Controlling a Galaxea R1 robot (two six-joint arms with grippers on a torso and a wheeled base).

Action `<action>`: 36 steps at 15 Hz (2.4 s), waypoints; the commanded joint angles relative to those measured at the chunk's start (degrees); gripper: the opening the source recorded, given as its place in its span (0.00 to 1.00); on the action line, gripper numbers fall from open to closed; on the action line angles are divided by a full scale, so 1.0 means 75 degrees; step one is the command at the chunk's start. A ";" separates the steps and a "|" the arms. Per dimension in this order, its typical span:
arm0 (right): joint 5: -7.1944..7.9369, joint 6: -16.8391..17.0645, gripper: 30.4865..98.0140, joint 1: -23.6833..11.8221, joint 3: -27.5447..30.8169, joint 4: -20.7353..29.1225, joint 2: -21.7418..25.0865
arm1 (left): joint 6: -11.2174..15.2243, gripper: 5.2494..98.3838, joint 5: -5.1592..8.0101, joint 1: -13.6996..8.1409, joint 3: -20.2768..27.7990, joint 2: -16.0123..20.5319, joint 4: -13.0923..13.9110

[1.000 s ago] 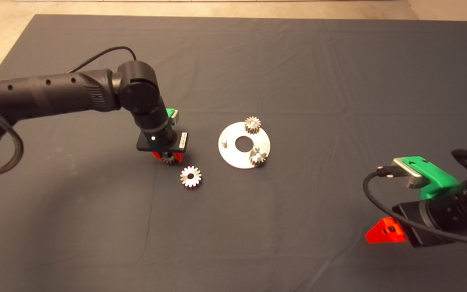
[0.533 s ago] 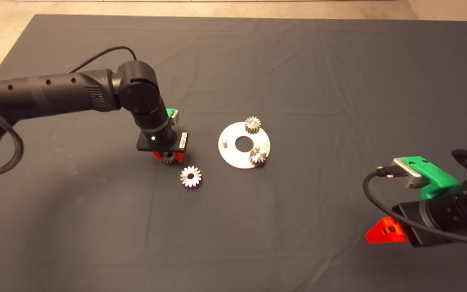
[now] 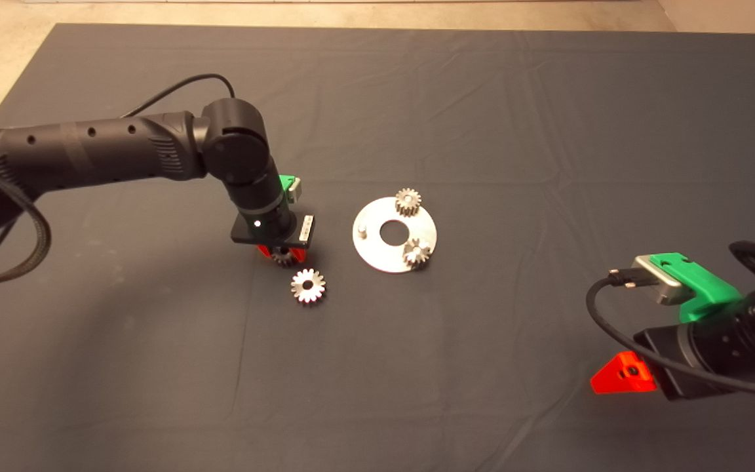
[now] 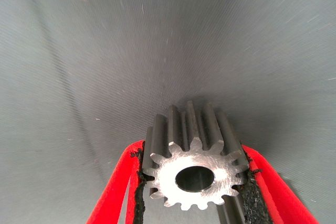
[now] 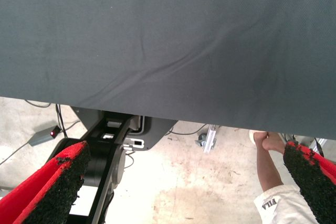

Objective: Remove an incorrectly installed larger gear and replace it with the correct smaller gear

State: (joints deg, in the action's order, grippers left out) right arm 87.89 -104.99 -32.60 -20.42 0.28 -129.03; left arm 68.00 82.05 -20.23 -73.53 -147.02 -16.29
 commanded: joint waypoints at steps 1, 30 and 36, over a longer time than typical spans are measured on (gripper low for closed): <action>0.0949 -0.0018 0.99 0.0033 0.0029 -0.0038 -0.0029 | -0.0055 0.34 0.0185 -0.0659 0.0021 -0.0244 0.0226; 0.0949 -0.0041 0.99 0.0069 0.0029 -0.0038 -0.0017 | -0.0442 0.33 0.0251 -0.1109 -0.1690 -0.2400 0.1175; 0.0949 -0.0041 0.99 0.0069 0.0029 -0.0038 -0.0017 | -0.0418 0.33 0.0274 -0.1077 -0.1596 -0.2353 0.1152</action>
State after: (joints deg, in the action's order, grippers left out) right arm 87.89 -105.02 -31.28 -20.42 0.29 -129.05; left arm 65.02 83.63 -27.45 -86.14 -164.69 -8.51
